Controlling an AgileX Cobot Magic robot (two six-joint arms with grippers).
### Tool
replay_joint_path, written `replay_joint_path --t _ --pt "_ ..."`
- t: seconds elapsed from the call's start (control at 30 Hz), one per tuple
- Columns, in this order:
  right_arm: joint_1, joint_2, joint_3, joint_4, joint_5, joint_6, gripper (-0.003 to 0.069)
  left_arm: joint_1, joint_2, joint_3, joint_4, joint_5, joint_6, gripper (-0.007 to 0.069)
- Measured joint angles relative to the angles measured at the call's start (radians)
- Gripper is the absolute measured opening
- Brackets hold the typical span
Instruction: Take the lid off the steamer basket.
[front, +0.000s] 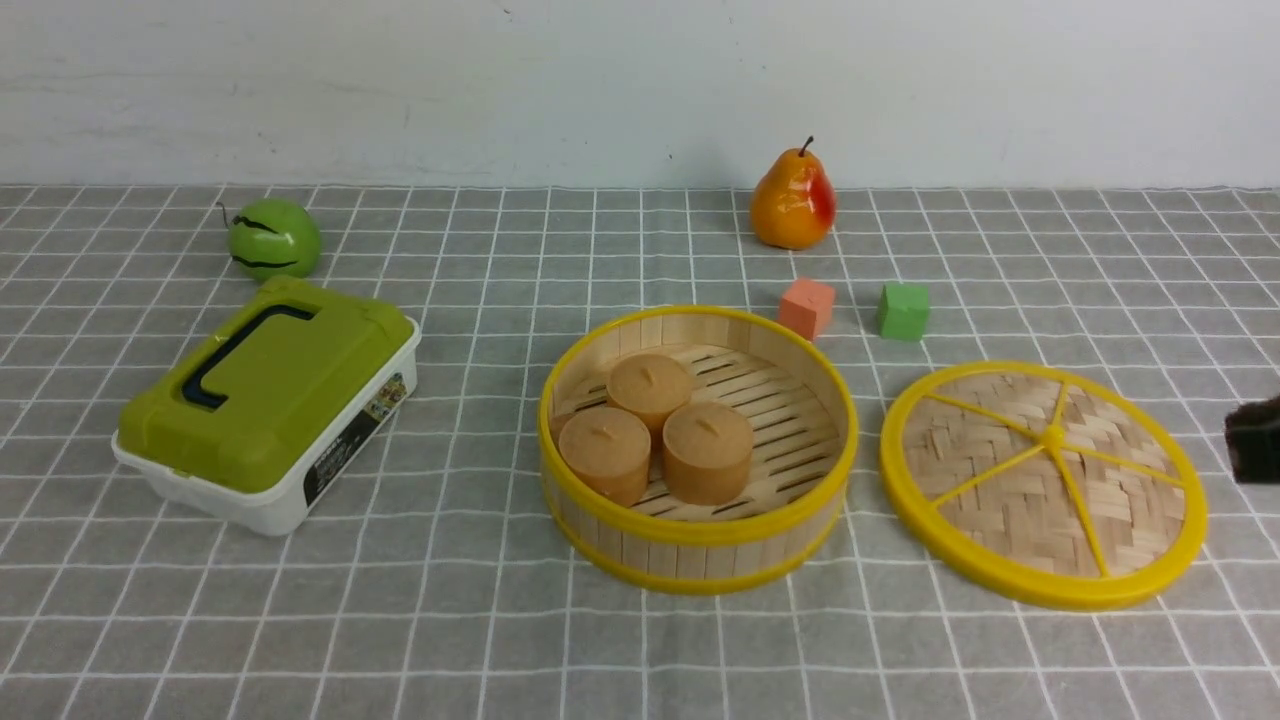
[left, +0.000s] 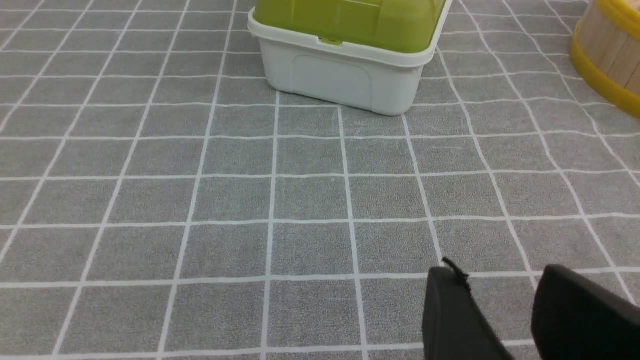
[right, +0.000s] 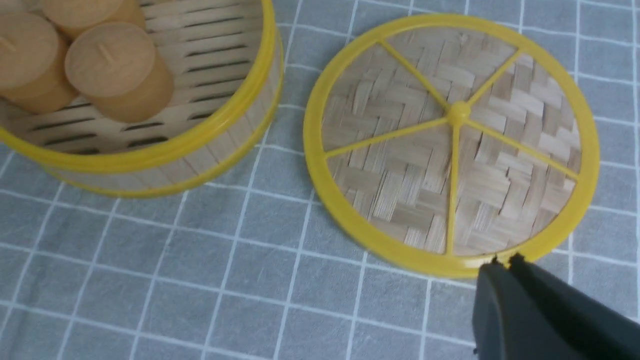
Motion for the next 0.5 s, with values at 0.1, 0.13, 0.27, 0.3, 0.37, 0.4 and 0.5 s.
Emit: replay_joint_path --t 0.1,0.13,0.27,0.3,0.37,0.4,0.5 --pt "0.0 -0.078 0.033 0.038 -0.001 -0.022 -0.0022 0.0 0.0 0.0 0.0 0.0 0.0 0.0239" --pt "0.0 -0.083 0.036 0.044 -0.001 -0.026 -0.0022 0.0 0.0 0.0 0.0 0.0 0.0 0.0239" --pt "0.0 -0.18 0.055 0.116 0.003 -0.11 -0.0022 0.0 0.0 0.0 0.0 0.0 0.0 0.0239" --pt "0.0 -0.196 0.056 0.13 0.005 -0.121 -0.0022 0.0 0.0 0.0 0.0 0.0 0.0 0.0239" --pt "0.0 -0.218 0.057 0.161 0.007 -0.141 -0.0022 0.0 0.0 0.0 0.0 0.0 0.0 0.0239" --pt "0.0 -0.224 0.057 0.169 0.007 -0.142 -0.0022 0.0 0.0 0.0 0.0 0.0 0.0 0.0239" --pt "0.0 -0.236 0.057 0.185 0.007 -0.146 -0.0022 0.0 0.0 0.0 0.0 0.0 0.0 0.0239"
